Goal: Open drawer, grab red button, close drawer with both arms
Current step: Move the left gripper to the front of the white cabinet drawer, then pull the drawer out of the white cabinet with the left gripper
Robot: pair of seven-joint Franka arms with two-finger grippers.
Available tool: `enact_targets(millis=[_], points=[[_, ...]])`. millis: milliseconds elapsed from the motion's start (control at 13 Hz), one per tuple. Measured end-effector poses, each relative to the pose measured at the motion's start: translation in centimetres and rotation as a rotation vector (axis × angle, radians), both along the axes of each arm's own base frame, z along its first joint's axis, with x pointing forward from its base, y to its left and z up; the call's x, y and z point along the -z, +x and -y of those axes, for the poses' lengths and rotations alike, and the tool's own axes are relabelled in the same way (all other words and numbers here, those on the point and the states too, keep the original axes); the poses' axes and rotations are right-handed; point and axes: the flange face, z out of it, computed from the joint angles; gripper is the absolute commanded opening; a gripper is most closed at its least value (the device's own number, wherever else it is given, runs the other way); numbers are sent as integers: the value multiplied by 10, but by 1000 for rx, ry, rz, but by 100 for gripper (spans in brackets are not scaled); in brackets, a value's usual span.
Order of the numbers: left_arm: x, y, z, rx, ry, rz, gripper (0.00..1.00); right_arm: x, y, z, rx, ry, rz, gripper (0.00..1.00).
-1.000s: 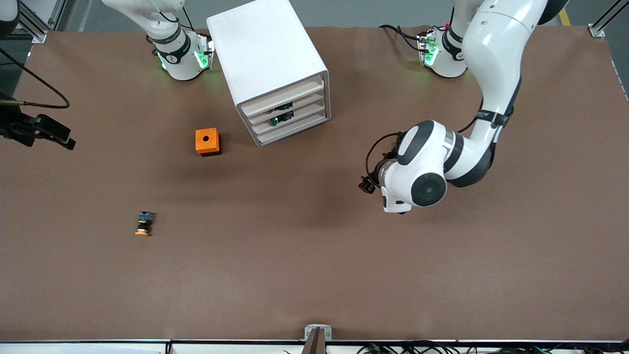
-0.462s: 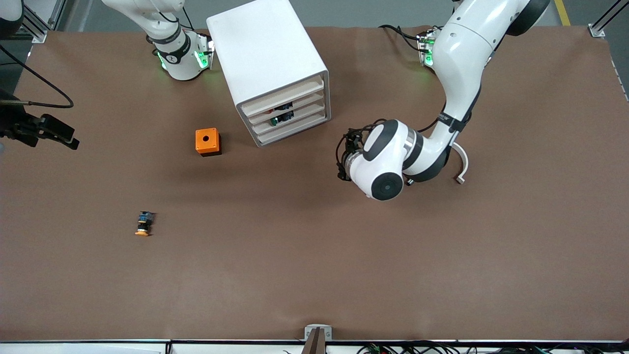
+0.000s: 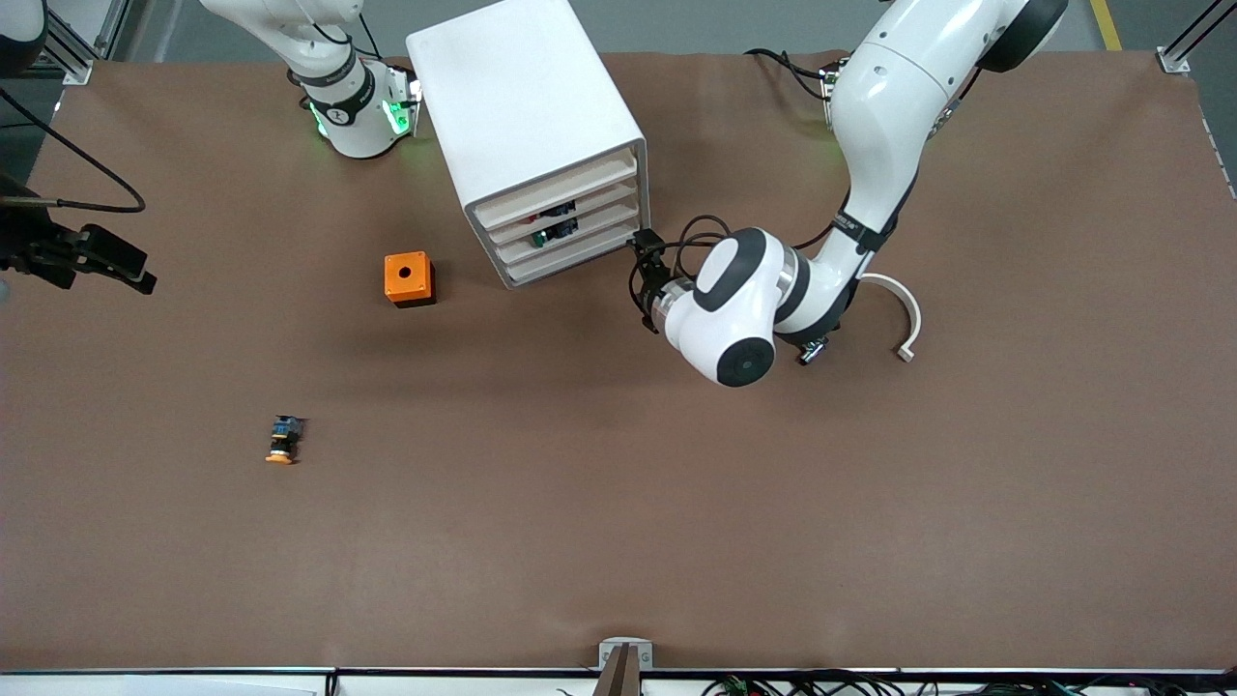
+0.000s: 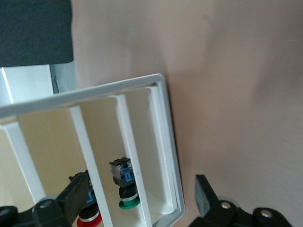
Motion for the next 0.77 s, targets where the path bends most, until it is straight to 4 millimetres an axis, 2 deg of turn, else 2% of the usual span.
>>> enact_targets(millis=[154,308,692,769], points=[[8,-23,22,-19,69,-53,91,0,0,0,0,0,-1,100],[19,-40,31,-11,79,-136,83,0,0,0,0,0,-1,100],[29,-48,38,-29,-14,-257,70,0,0,0,0,0,-1,100],[32,-51,40,-26,-17,-268,64,0,0,0,0,0,-1,100]])
